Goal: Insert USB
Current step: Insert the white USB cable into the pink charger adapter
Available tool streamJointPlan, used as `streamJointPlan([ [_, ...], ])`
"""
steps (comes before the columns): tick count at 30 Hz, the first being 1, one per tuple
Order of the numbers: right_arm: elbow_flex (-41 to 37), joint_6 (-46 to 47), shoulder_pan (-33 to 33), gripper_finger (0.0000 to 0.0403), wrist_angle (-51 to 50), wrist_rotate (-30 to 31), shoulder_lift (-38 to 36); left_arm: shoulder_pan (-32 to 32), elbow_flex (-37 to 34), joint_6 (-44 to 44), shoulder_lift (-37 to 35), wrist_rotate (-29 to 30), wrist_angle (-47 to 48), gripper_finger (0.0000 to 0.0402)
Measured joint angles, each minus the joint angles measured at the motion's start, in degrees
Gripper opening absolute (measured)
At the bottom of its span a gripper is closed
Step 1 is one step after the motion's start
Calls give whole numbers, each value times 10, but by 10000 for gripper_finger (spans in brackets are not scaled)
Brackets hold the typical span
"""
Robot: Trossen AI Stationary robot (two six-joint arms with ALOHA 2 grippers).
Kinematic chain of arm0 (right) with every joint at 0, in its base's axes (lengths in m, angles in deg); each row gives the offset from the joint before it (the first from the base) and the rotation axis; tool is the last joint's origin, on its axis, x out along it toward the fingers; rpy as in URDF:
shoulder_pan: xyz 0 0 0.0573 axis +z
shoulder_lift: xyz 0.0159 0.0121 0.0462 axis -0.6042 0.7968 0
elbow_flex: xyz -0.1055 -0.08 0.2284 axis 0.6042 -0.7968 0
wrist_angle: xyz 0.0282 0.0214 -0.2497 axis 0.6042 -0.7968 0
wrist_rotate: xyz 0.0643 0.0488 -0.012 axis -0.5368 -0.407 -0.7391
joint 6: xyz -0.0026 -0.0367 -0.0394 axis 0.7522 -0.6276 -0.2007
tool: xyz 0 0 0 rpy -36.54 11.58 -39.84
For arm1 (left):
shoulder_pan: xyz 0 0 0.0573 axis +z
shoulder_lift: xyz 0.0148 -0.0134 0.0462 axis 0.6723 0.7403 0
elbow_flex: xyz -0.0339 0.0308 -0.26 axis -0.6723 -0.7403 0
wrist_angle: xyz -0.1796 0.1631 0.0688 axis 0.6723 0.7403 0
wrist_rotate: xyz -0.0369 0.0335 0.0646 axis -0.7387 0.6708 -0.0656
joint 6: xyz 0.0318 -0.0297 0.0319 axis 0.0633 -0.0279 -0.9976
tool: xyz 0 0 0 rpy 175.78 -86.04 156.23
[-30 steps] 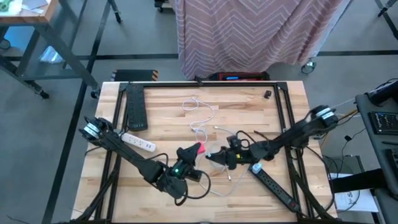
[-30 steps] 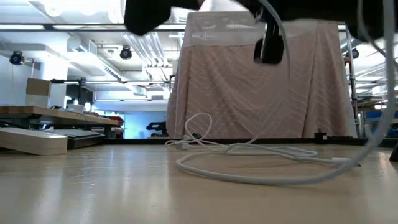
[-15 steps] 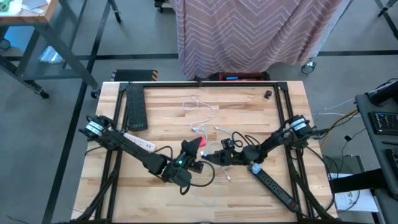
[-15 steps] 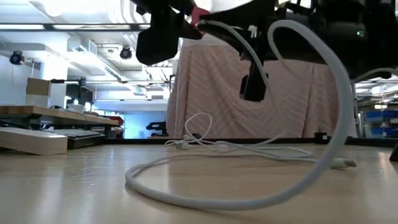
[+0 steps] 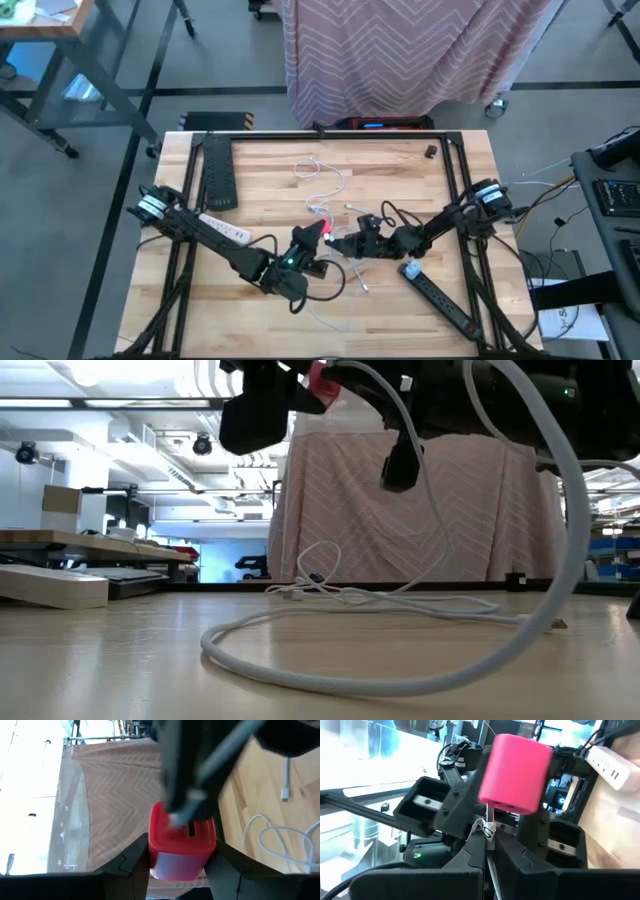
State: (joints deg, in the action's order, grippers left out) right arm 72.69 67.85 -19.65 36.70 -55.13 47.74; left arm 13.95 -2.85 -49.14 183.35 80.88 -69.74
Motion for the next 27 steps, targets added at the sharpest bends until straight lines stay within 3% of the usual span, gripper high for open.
streamJointPlan([
  [9, 0, 12, -1, 4, -1, 3, 0, -1, 19, -54, 0, 6, 5, 137],
  [27, 0, 20, -4, 4, -1, 10, 0, -13, 20, -57, -1, 6, 13, 137],
])
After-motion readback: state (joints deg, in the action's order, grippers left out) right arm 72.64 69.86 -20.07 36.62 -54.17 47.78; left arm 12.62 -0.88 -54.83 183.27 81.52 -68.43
